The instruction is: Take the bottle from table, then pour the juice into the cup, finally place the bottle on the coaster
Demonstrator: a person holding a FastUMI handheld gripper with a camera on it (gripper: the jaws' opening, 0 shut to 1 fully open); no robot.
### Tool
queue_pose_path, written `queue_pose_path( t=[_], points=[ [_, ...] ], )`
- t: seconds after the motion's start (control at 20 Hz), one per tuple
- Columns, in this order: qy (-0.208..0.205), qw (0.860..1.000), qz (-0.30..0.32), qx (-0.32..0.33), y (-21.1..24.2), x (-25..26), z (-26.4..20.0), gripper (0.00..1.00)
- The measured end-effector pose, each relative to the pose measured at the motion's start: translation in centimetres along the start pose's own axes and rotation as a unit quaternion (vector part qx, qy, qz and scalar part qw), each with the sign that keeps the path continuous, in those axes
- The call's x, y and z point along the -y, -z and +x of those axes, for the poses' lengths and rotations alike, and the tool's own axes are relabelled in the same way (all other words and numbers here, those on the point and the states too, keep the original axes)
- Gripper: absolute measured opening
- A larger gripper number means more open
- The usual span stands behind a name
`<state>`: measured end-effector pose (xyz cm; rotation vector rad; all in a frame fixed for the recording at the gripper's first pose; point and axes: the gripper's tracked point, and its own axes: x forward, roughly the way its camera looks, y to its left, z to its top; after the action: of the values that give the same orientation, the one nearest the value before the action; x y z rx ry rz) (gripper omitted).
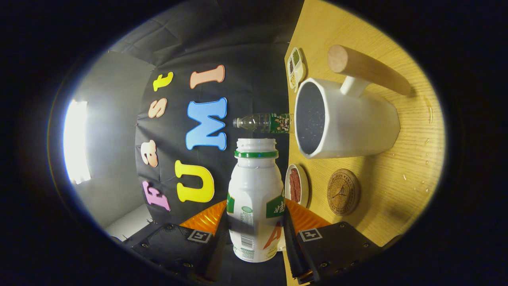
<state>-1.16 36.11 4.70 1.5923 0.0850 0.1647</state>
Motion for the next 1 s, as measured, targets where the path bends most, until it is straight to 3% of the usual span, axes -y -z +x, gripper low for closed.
queue_pose_path(
  t=[1.0],
  points=[
    [-0.013,0.998,0.052,0.011,-0.1,-1.1,-0.4,0.65]
  ],
)
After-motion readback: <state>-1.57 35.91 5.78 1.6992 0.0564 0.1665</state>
